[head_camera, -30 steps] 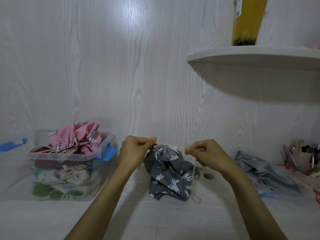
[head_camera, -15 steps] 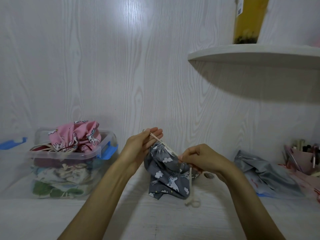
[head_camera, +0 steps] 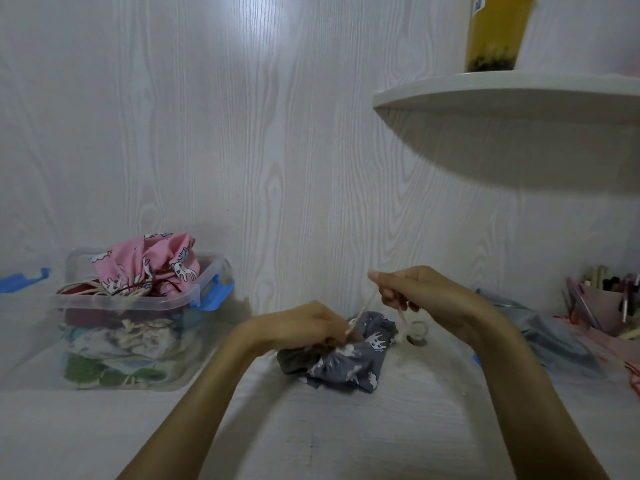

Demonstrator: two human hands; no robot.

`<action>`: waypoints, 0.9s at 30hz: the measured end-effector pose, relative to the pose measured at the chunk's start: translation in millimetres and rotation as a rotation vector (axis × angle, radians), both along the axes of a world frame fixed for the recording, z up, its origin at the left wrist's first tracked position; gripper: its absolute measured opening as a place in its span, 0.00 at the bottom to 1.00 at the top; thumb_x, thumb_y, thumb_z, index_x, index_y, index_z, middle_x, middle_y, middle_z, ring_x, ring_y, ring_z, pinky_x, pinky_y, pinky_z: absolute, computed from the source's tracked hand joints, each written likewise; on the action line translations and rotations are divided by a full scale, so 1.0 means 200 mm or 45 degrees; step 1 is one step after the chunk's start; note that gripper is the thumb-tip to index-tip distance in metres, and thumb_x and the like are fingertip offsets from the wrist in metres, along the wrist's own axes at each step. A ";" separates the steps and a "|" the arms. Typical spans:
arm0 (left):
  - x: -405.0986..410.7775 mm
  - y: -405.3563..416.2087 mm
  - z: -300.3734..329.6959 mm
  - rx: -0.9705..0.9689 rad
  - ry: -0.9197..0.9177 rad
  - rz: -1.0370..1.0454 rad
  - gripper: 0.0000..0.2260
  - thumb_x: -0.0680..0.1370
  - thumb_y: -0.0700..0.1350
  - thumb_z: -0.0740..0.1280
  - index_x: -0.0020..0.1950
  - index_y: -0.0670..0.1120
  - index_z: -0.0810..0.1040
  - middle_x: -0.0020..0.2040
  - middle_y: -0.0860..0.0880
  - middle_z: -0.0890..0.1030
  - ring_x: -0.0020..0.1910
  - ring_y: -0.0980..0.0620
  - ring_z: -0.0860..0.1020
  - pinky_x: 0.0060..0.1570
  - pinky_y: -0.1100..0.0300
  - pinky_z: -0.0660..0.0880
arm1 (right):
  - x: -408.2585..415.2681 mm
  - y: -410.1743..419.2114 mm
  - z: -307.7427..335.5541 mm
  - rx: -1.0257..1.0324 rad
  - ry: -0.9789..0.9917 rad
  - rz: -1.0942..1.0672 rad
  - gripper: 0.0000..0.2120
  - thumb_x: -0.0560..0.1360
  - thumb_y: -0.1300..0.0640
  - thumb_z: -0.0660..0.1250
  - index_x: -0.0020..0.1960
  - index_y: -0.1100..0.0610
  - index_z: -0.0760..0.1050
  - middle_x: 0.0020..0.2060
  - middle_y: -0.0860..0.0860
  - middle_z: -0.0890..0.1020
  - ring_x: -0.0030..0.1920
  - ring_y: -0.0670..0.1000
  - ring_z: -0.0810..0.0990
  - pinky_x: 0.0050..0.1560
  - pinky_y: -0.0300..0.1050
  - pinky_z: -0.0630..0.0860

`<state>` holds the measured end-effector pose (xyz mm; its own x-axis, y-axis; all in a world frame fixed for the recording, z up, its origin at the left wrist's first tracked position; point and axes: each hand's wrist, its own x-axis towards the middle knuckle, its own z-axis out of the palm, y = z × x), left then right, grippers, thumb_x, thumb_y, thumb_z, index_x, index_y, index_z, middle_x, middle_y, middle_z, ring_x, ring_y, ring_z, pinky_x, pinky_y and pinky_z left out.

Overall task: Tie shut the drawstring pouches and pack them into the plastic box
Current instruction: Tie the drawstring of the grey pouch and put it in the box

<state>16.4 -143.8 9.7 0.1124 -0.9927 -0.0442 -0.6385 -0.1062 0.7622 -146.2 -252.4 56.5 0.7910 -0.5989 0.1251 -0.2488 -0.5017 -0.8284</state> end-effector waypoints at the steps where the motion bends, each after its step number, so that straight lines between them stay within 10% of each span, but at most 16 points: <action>1: -0.03 -0.01 -0.01 0.051 -0.037 -0.041 0.13 0.78 0.44 0.63 0.59 0.45 0.81 0.57 0.48 0.82 0.58 0.49 0.78 0.63 0.55 0.71 | 0.01 0.01 0.00 -0.009 -0.021 -0.006 0.20 0.76 0.45 0.63 0.29 0.52 0.71 0.27 0.46 0.74 0.31 0.44 0.68 0.39 0.36 0.66; 5: -0.10 -0.04 -0.07 0.196 -0.181 -0.169 0.30 0.70 0.69 0.61 0.52 0.44 0.81 0.46 0.46 0.82 0.45 0.50 0.78 0.56 0.56 0.72 | 0.06 0.05 -0.01 -0.034 -0.101 -0.020 0.19 0.77 0.45 0.61 0.30 0.52 0.72 0.31 0.46 0.77 0.35 0.45 0.71 0.43 0.37 0.68; 12: -0.10 -0.03 -0.03 0.084 0.105 -0.231 0.18 0.83 0.51 0.54 0.59 0.46 0.81 0.32 0.56 0.69 0.33 0.59 0.66 0.39 0.67 0.66 | 0.13 0.06 -0.08 -0.145 0.060 0.148 0.20 0.81 0.48 0.53 0.70 0.52 0.68 0.67 0.45 0.71 0.62 0.41 0.67 0.60 0.37 0.61; 18: -0.02 0.01 0.03 -0.078 0.387 -0.160 0.18 0.82 0.51 0.54 0.57 0.46 0.82 0.33 0.57 0.70 0.35 0.58 0.68 0.43 0.67 0.68 | 0.03 -0.05 -0.09 -0.178 0.089 0.133 0.11 0.77 0.65 0.62 0.52 0.51 0.78 0.52 0.45 0.80 0.58 0.47 0.77 0.45 0.32 0.73; 27: 0.00 0.07 0.06 -0.051 0.414 -0.127 0.16 0.80 0.53 0.58 0.42 0.52 0.85 0.33 0.56 0.73 0.36 0.57 0.70 0.47 0.65 0.70 | 0.08 -0.02 -0.14 -0.506 0.035 0.368 0.05 0.75 0.59 0.68 0.48 0.53 0.83 0.38 0.42 0.82 0.39 0.35 0.78 0.40 0.28 0.70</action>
<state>16.4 -129.9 21.5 0.0014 -0.9997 -0.0224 -0.3672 -0.0213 0.9299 -130.2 -256.6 29.3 0.9240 -0.2645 0.2761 -0.0719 -0.8294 -0.5540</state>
